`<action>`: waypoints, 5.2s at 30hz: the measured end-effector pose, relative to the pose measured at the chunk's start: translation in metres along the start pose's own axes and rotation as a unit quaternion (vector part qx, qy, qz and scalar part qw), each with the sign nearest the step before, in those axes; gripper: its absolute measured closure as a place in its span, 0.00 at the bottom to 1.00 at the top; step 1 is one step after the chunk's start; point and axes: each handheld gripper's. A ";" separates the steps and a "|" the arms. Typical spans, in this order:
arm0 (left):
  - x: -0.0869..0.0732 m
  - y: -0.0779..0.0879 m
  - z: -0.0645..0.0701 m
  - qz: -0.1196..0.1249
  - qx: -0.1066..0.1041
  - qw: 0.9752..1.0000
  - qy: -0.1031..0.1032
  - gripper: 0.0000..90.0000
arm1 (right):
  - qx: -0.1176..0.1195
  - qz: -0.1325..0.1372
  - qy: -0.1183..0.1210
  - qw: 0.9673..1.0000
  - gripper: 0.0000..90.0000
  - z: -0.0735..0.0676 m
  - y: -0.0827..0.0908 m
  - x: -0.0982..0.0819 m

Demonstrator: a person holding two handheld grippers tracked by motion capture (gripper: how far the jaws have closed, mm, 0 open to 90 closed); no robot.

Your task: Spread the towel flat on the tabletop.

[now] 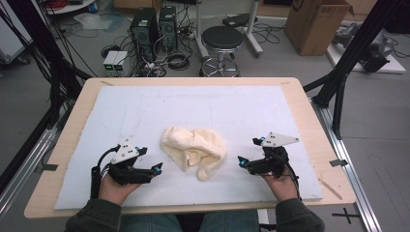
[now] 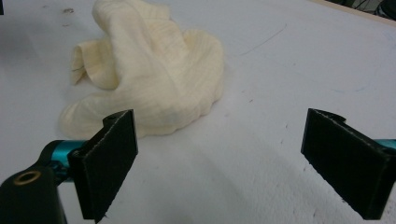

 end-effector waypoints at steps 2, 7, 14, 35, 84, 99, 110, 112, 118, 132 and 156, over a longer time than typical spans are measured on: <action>0.003 -0.003 -0.002 -0.002 -0.002 1.000 0.005 0.27 | 0.006 -0.005 0.003 1.000 0.18 0.002 -0.004 0.005; 0.015 -0.015 -0.005 -0.011 -0.005 1.000 -0.002 0.32 | 0.013 -0.014 0.007 1.000 0.21 0.010 -0.019 0.022; 0.032 -0.036 -0.012 -0.021 -0.014 1.000 -0.007 0.38 | 0.045 -0.026 0.008 0.999 0.31 0.022 -0.042 0.054; 0.045 -0.095 -0.045 -0.069 -0.025 0.997 0.039 0.59 | 0.101 -0.096 -0.030 0.990 0.57 0.048 -0.108 0.072; 0.040 -0.050 -0.031 -0.111 -0.046 0.992 -0.037 0.98 | 0.081 -0.145 -0.011 0.986 0.92 0.039 -0.061 0.070; 0.012 -0.041 -0.017 -0.134 -0.081 0.987 -0.039 0.95 | 0.114 -0.190 -0.036 0.974 0.83 0.033 -0.076 0.033; 0.036 -0.031 -0.036 -0.086 -0.080 0.993 -0.010 0.71 | 0.112 -0.121 -0.035 0.986 0.63 0.045 -0.058 0.052; 0.042 -0.032 -0.041 -0.079 -0.074 0.994 -0.006 0.67 | 0.107 -0.115 -0.032 0.987 0.62 0.047 -0.059 0.056; 0.048 -0.051 -0.052 -0.079 -0.068 0.995 0.000 0.59 | 0.111 -0.126 -0.044 0.985 0.61 0.052 -0.075 0.055; 0.031 -0.093 -0.065 -0.131 -0.077 0.988 0.007 0.83 | 0.112 -0.183 -0.018 0.977 0.93 0.051 -0.106 0.049; 0.040 -0.068 -0.037 -0.153 -0.067 0.984 -0.060 0.95 | 0.093 -0.218 0.019 0.971 0.92 0.034 -0.099 0.068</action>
Point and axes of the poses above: each handheld gripper's, and its own axes: y roughly backward along the jaws, x roughly out of its top, z roughly to its right, and after that the axes turned 6 degrees about x, right-handed
